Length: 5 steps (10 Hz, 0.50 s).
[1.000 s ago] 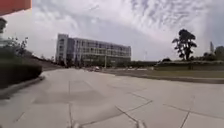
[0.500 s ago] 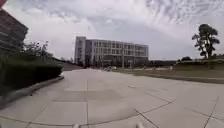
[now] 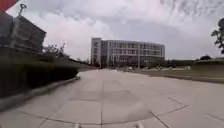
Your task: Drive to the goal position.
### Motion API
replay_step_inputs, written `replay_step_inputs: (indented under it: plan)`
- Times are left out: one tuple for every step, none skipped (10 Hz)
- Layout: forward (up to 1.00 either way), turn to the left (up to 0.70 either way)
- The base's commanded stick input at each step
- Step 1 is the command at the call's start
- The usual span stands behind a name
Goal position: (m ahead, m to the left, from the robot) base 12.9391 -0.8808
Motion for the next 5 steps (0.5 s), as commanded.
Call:
replay_step_inputs:
  plan:
    - [0.00, -0.39]
    - [0.00, -0.13]
    - [0.00, 0.00]
    - [0.00, 0.00]
    - [0.00, 0.00]
